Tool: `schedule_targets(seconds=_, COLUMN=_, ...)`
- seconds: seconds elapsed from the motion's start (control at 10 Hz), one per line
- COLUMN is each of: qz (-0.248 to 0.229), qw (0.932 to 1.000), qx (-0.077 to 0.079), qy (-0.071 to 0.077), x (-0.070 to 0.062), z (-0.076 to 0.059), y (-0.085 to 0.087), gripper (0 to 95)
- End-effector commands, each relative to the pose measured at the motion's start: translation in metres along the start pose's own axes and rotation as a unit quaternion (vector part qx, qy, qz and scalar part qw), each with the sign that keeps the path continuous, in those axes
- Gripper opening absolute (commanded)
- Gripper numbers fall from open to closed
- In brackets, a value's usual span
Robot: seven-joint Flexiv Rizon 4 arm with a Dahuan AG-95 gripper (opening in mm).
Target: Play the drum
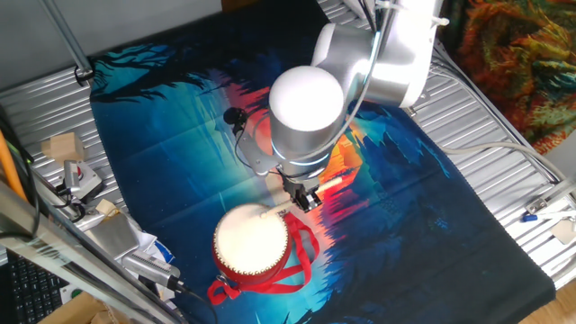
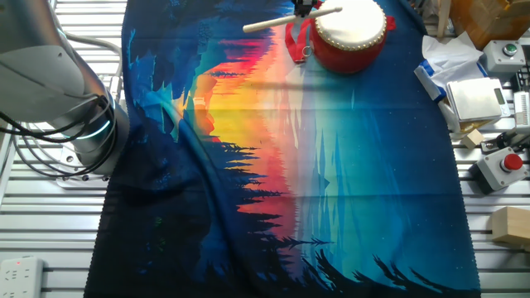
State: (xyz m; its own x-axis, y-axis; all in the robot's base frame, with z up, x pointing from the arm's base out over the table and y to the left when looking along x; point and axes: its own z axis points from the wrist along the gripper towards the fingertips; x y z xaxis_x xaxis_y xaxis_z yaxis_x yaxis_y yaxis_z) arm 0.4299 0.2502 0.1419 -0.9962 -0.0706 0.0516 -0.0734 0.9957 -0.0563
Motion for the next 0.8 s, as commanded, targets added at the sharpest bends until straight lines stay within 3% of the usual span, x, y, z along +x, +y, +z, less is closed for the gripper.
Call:
schedule_targets(seconds=0.1, qz=-0.014, qw=0.9999, qx=-0.003, qy=0.003, x=0.0054, z=-0.0038, y=-0.0052, gripper=0.0)
schedule_targets(seconds=0.8, qz=-0.021, qw=0.9995, qx=-0.02, qy=0.014, x=0.013, z=-0.009, y=-0.0127, gripper=0.0)
